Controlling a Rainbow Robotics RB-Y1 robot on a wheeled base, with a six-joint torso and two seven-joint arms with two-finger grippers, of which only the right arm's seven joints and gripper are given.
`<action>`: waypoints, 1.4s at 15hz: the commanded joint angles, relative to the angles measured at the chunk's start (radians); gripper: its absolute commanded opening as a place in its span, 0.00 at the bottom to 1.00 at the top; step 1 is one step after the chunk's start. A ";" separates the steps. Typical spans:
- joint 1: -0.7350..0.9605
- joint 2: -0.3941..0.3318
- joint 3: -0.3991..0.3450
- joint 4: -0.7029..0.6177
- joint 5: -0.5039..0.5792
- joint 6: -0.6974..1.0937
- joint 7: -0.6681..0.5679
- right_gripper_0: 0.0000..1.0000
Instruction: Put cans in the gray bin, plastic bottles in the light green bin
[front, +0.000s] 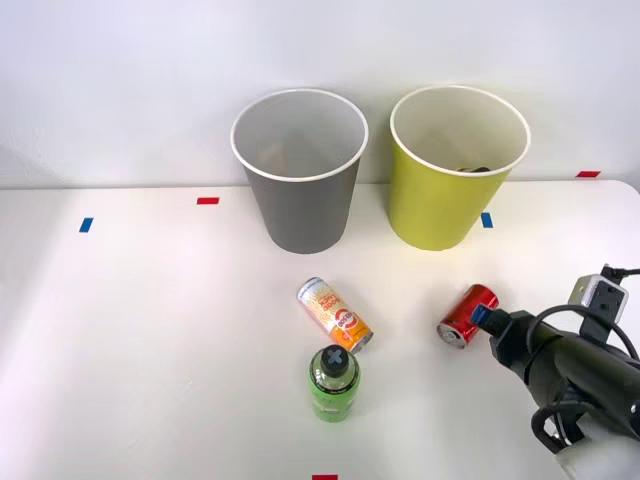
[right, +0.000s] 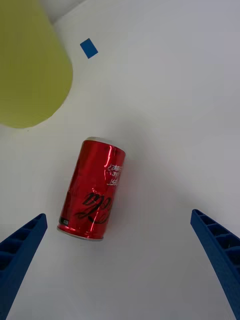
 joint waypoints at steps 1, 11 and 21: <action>-0.066 -0.054 0.014 0.001 -0.095 0.068 -0.057 1.00; -0.417 -0.020 -0.047 0.314 -0.408 0.235 -0.094 1.00; -0.542 -0.007 -0.078 0.536 -0.512 0.237 -0.093 1.00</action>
